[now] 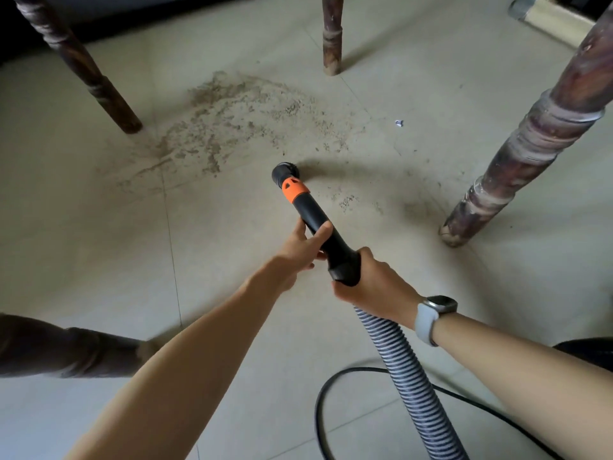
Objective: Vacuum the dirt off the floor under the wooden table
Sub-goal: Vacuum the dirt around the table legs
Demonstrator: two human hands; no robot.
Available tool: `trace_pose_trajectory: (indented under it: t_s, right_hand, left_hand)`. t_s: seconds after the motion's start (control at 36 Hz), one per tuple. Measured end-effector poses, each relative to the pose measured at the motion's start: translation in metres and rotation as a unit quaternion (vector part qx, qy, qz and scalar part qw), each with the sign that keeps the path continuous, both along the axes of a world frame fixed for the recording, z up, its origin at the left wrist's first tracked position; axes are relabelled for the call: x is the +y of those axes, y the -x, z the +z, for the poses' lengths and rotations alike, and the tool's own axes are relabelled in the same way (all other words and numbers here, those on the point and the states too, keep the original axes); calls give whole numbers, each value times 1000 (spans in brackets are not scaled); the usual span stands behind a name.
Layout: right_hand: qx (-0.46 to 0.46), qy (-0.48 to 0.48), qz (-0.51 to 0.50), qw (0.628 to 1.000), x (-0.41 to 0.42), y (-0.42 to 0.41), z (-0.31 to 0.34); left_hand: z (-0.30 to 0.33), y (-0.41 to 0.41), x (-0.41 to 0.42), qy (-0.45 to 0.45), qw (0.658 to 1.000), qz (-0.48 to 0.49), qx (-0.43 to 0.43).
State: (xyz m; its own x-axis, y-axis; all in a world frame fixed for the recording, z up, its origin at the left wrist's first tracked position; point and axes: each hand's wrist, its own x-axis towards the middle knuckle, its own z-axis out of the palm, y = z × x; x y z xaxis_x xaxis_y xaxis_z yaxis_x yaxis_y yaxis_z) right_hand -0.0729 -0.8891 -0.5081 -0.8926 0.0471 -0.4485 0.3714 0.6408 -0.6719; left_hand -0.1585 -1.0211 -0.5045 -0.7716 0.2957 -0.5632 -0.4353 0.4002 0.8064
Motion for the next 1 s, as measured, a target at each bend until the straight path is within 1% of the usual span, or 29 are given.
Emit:
trace_pose_trajectory:
  t_s: [0.06, 0.14, 0.25, 0.36, 0.5, 0.58, 0.64, 0.72, 0.83, 0.92, 0.97, 1.0]
  right_hand:
    - [-14, -10, 18, 1000, 6, -15, 3]
    - [-48, 5, 23, 999, 17, -34, 4]
    - [-64, 28, -4, 998, 24, -52, 5]
    - [-51, 48, -14, 997, 16, -56, 7]
    - [-49, 104, 4, 993, -7, -51, 10]
    - [-63, 135, 15, 989, -23, -50, 8]
    - [-76, 134, 40, 987, -28, -53, 7]
    - [-90, 102, 81, 987, -28, -62, 9]
    - [-87, 84, 73, 990, -33, -67, 12]
    - [-99, 75, 87, 988, -38, -61, 14]
    - [-116, 100, 97, 983, -44, -56, 12]
    - [-120, 134, 94, 979, -48, -54, 11]
  left_hand:
    - [-2, -13, -2, -12, 1000, -15, -23]
    - [-7, -32, 2, -38, 997, -22, -62]
    - [-7, -46, 12, -41, 996, -28, -70]
    - [-1, -48, 9, -42, 996, -7, -73]
    - [1, -50, -18, -17, 998, 27, -52]
    - [2, -55, -34, 5, 998, 52, -43]
    - [1, -63, -42, 16, 997, 64, -48]
    - [0, -77, -52, 13, 995, 69, -65]
    - [6, -76, -55, 5, 994, 77, -76]
    - [12, -66, -55, -7, 986, 137, -91]
    - [15, -60, -60, 9, 983, 162, -90]
    - [16, -58, -64, 23, 983, 158, -87]
